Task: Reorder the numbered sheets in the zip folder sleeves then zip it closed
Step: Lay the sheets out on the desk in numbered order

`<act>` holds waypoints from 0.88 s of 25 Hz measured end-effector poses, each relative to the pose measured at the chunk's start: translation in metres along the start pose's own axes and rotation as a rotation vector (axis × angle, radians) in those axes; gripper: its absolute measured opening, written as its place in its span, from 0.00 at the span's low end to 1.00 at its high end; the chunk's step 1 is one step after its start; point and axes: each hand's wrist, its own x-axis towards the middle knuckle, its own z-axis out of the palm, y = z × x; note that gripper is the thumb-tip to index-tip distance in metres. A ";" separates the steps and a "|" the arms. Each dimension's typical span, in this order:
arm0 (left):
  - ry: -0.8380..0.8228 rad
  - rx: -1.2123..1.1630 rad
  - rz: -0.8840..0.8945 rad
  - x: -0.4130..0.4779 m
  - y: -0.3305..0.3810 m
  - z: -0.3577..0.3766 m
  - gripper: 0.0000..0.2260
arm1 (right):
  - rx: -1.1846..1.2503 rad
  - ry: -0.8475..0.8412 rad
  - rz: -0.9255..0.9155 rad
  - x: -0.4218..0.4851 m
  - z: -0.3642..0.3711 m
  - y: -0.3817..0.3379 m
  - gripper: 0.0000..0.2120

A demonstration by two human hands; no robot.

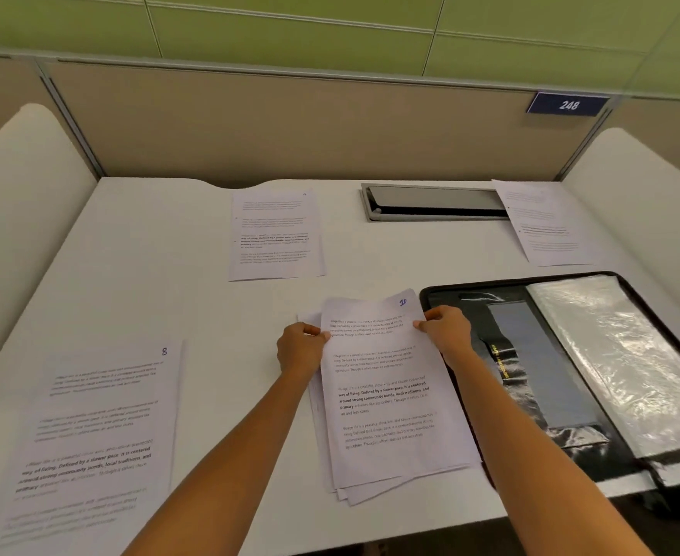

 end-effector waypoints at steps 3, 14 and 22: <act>0.047 0.067 0.066 -0.004 0.001 0.002 0.08 | -0.018 -0.030 0.012 0.003 0.006 0.007 0.12; -0.062 -0.219 0.017 0.002 -0.019 -0.027 0.06 | -0.118 0.207 -0.209 -0.027 0.030 -0.011 0.31; 0.008 -0.286 -0.078 0.006 -0.051 -0.095 0.06 | -0.131 0.121 -0.292 -0.093 0.094 -0.033 0.30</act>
